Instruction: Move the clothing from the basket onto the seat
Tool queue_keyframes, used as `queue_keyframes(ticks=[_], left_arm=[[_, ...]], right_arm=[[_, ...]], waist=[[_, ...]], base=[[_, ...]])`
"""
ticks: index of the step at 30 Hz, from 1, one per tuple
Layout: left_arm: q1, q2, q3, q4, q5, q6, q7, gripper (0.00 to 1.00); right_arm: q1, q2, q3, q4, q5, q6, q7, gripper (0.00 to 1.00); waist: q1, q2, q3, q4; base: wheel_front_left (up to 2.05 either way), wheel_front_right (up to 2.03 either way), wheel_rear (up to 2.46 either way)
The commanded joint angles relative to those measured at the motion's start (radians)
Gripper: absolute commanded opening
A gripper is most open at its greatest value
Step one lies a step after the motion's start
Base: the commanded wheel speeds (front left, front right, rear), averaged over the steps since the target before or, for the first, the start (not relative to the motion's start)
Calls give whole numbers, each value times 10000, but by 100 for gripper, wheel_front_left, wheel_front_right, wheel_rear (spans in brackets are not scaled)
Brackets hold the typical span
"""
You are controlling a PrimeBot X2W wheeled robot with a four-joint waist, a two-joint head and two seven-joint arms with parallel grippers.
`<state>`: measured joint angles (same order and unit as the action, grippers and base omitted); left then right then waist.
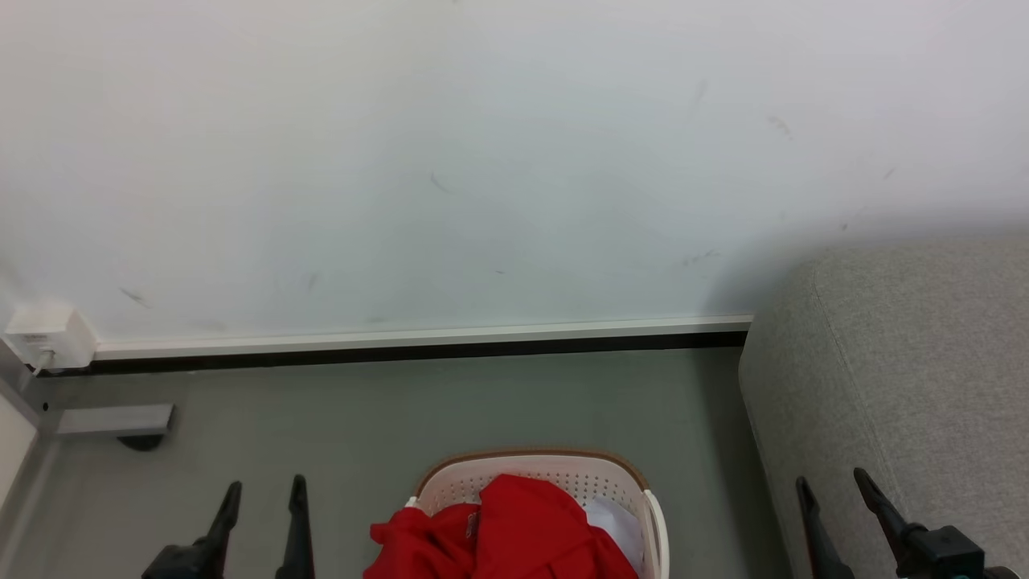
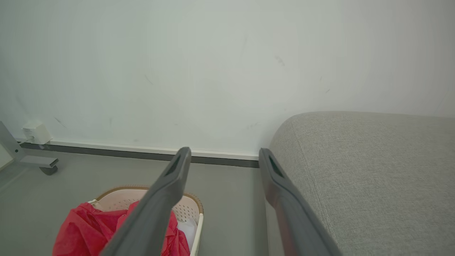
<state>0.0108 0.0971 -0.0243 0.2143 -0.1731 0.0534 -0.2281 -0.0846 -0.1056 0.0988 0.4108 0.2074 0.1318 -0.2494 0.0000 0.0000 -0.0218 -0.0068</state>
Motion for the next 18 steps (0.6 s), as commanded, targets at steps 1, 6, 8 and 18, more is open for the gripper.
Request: queue_keyframes(ticks=[1, 6, 8, 18], left_arm=[[120, 3, 39, 61, 318, -92, -131, 100], [135, -40, 111, 160, 536, -182, -191, 100], [141, -71, 163, 195, 655, -231, -232, 100], [182, -255, 502, 318, 1222, -457, -375, 100]], right_arm=[[64, 0, -55, 40, -359, -18, -81, 100], [41, 75, -57, 136, -710, -19, -95, 100], [20, 113, -40, 180, -888, -19, -97, 100], [-21, 259, -90, 308, -1488, -21, -167, 100]], waist=[[0, 0, 5, 7], [0, 0, -2, 14], [0, 0, -6, 13], [0, 0, -33, -53]], base=[[0, 0, 0], [0, 0, 0], [0, 0, 0], [0, 0, 0]])
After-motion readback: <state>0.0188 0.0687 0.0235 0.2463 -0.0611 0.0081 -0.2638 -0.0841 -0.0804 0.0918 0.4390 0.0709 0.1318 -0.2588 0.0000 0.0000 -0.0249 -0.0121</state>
